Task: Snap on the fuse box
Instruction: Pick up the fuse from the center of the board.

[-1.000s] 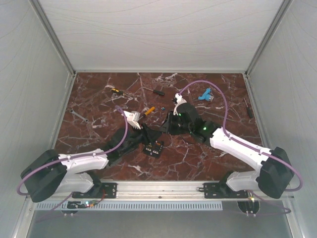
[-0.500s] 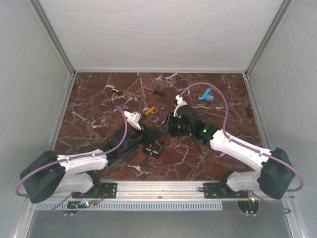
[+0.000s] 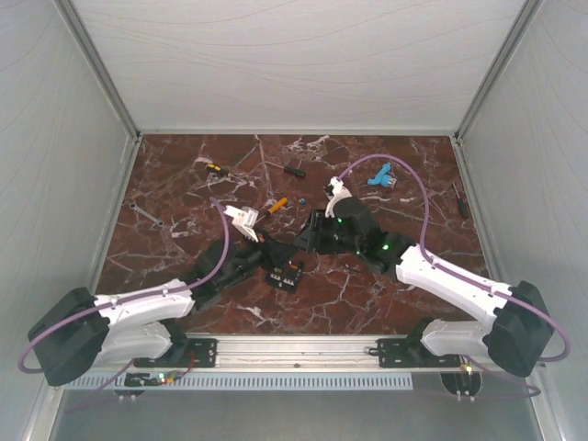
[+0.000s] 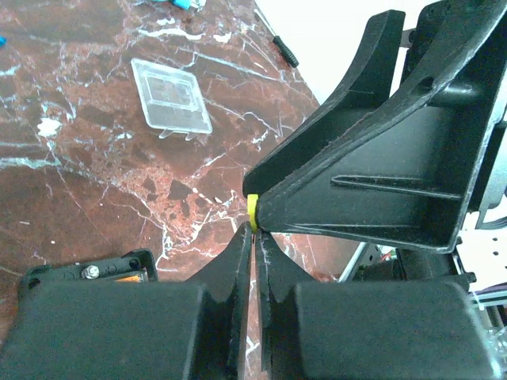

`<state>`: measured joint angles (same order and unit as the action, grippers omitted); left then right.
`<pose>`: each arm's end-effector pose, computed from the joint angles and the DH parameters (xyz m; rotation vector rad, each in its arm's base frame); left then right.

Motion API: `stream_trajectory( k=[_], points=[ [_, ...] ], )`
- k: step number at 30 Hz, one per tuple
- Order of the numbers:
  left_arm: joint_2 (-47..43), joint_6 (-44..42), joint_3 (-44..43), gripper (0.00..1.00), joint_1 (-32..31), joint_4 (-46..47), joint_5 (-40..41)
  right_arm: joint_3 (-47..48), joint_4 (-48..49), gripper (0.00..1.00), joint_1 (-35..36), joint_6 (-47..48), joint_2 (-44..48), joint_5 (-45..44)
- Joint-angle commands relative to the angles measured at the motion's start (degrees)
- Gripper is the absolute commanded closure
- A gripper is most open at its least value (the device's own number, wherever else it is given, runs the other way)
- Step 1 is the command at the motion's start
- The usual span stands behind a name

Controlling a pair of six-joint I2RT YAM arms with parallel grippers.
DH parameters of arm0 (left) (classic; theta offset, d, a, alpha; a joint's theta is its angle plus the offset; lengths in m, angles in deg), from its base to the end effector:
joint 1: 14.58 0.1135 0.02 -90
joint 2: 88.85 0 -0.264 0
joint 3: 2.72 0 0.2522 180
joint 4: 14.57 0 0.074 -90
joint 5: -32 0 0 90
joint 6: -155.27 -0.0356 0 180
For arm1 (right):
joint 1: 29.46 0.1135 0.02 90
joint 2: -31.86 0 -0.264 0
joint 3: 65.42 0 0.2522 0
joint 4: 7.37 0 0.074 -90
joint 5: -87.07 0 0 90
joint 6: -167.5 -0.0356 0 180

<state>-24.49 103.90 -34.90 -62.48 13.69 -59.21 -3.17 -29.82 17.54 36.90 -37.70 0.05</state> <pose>0.1527 -0.1701 0.2097 0.1608 1.7667 -1.1490 0.1849 0.2010 0.2744 -0.1590 2.2382 0.9430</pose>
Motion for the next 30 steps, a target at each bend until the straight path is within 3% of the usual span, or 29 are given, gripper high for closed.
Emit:
stream_trajectory(
  k=[1, 9, 16, 22, 30],
  points=[
    [-3.19, -4.66, -0.18, 1.0, 0.36, 0.7, -0.66, -0.22, 1.3, 0.59, -1.97, 5.0, 3.3, 4.64],
    [-9.57, -12.15, 1.81, 1.0, 9.22, -3.16, -20.89, -1.74, 4.03, 0.49, -13.73, 24.5, 5.0, 30.63],
    [-8.99, -13.72, 0.8, 1.0, 13.71, -4.25, -37.62, 1.18, 1.73, 0.51, -14.54, 35.53, 3.91, 42.76],
    [-7.82, -13.04, 0.13, 1.0, 13.75, -1.94, -43.84, 2.42, 0.39, 0.53, -11.7, 39.45, 1.96, 47.27],
    [-6.72, -10.5, 0.1, 1.0, 13.72, 2.53, -47.86, 4.97, -3.06, 0.63, -8.05, 42.26, -1.46, 50.08]
  ],
)
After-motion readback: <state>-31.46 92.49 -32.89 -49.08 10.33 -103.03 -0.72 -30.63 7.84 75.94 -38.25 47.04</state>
